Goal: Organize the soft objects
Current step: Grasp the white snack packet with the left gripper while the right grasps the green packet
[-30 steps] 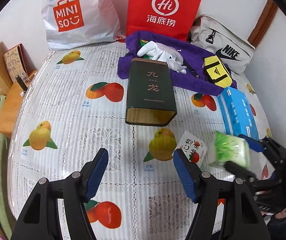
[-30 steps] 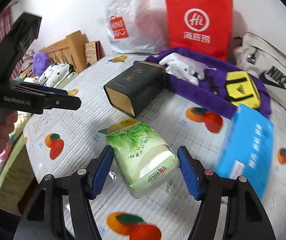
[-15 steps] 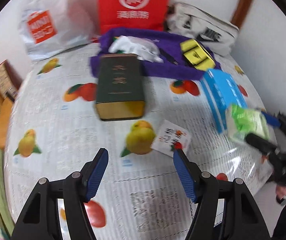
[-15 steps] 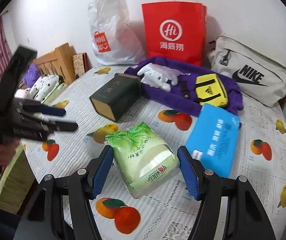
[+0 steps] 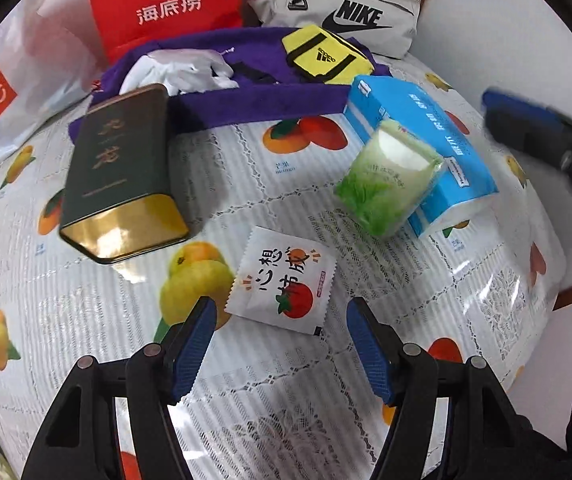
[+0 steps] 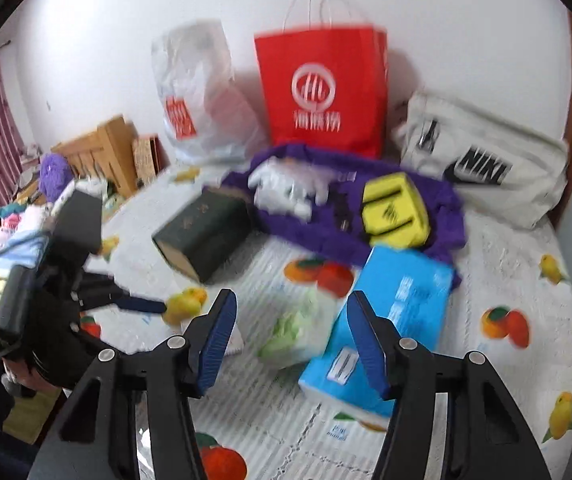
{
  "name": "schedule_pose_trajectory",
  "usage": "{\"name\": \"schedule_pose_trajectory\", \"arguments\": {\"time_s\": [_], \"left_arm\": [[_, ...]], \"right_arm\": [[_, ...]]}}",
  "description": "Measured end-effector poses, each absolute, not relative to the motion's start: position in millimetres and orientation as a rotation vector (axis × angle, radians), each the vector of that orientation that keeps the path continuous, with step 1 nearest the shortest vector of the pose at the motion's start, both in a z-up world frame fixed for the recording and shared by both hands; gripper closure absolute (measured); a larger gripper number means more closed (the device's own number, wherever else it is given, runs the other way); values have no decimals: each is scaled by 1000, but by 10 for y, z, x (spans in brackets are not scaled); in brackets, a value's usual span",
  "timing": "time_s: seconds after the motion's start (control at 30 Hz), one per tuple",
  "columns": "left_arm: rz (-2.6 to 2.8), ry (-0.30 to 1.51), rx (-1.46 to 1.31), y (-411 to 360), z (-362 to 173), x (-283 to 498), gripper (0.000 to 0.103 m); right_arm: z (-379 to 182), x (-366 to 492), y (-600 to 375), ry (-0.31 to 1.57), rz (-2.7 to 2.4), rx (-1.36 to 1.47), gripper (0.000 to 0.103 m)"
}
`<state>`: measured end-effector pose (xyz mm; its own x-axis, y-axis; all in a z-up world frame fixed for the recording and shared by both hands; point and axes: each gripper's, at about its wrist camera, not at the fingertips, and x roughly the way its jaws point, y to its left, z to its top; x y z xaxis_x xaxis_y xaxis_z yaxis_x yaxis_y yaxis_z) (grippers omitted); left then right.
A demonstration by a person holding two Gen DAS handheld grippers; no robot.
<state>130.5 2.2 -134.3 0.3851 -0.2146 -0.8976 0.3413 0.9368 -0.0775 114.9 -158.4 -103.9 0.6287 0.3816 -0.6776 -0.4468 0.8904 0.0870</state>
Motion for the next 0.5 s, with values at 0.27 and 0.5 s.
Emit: {"name": "schedule_pose_trajectory", "arguments": {"time_s": [0.27, 0.5], "left_arm": [[-351, 1117, 177, -60, -1500, 1428, 37], [-347, 1124, 209, -100, -1648, 1451, 38]], "right_arm": [[-1213, 1105, -1555, 798, 460, -97, 42], [-1349, 1318, -1471, 811, 420, -127, 38]]}}
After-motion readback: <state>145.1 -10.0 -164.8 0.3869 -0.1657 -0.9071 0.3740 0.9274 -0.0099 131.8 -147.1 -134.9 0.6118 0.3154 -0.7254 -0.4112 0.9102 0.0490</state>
